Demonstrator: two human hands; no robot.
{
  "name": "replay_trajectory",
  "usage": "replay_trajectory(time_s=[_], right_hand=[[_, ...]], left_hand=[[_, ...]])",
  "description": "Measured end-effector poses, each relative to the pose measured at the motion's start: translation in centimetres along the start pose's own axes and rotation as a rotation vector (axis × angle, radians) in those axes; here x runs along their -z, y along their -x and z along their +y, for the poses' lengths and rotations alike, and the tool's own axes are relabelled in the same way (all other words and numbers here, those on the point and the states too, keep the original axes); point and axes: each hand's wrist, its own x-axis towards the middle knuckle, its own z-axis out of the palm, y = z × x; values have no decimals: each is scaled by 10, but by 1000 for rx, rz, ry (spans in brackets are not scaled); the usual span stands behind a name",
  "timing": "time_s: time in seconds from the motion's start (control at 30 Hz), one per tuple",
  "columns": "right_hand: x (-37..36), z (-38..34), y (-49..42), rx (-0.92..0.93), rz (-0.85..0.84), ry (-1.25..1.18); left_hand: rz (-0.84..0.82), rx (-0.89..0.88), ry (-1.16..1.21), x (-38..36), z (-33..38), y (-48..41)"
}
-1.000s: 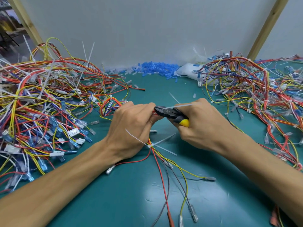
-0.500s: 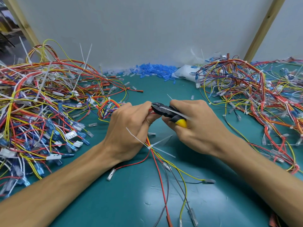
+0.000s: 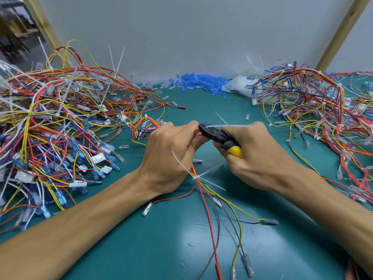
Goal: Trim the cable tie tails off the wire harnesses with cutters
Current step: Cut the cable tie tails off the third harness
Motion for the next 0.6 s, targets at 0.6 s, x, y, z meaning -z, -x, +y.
replay_trajectory(time_s=[0.6], right_hand=[[5, 8, -2, 31, 139, -55]], left_hand=[[25, 119, 69, 3, -3, -1]])
